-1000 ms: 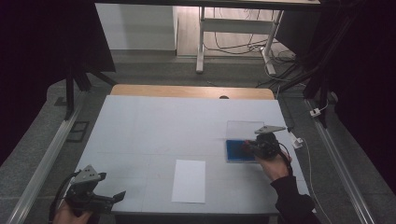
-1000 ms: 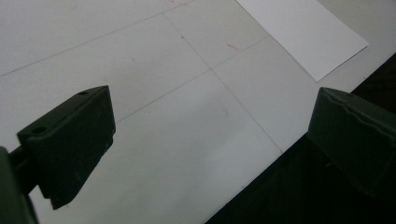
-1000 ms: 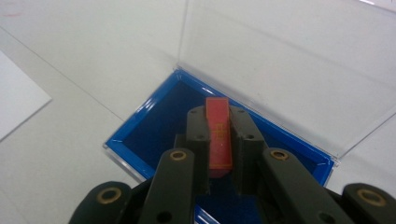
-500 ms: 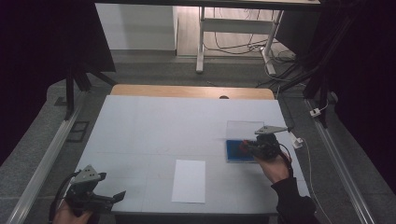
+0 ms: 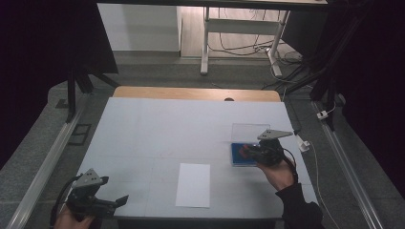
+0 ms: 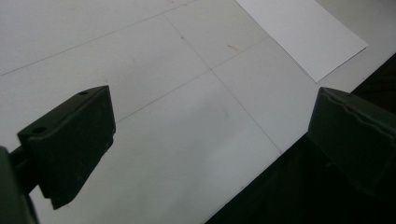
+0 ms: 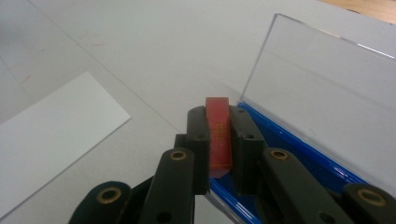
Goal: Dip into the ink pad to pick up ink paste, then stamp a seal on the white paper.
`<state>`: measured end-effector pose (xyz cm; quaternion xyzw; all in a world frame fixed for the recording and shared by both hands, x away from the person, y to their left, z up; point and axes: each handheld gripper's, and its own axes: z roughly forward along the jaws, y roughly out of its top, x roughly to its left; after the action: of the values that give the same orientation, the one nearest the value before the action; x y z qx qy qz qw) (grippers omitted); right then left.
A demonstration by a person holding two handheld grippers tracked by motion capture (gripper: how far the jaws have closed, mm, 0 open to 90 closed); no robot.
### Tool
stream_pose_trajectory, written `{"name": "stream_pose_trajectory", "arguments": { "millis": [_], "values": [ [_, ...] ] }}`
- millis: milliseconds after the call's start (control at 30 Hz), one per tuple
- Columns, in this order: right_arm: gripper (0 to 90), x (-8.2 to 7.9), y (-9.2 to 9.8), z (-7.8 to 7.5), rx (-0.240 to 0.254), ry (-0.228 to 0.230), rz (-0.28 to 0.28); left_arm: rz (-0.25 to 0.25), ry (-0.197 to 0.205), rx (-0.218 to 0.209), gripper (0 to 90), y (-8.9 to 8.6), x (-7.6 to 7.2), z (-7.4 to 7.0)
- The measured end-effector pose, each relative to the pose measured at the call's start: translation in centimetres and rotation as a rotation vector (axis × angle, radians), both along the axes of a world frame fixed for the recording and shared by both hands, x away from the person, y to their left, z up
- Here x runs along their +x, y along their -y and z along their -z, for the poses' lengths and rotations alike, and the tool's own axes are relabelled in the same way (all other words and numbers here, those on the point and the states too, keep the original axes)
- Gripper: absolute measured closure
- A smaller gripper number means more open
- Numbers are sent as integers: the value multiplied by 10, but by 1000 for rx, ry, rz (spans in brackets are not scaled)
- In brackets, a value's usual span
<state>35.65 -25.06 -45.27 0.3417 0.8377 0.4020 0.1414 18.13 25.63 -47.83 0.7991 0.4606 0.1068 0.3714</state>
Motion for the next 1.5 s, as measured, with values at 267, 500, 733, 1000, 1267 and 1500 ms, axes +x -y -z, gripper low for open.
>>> {"name": "stream_pose_trajectory", "arguments": {
  "millis": [267, 500, 733, 1000, 1267, 1500],
  "values": [
    [800, -9, -12, -5, 20, 5, -50, 0, -1, -2, 11, 0, 0, 0],
    [800, -19, -25, -9, 39, 9, -110, 0, -1, -2, 11, 0, 0, 0],
    [800, -28, -39, -11, 52, 10, -160, -1, -2, -1, 11, 0, 0, 0],
    [799, -36, -55, -12, 59, -4, -211, -1, -2, 0, 11, 0, 0, 0],
    [799, -44, -71, -8, 48, -12, -264, -1, -2, 2, 12, 0, 0, 0],
    [800, -46, -80, -4, 37, -21, -285, -1, -2, 0, 12, 0, 0, 0]
  ]
}}
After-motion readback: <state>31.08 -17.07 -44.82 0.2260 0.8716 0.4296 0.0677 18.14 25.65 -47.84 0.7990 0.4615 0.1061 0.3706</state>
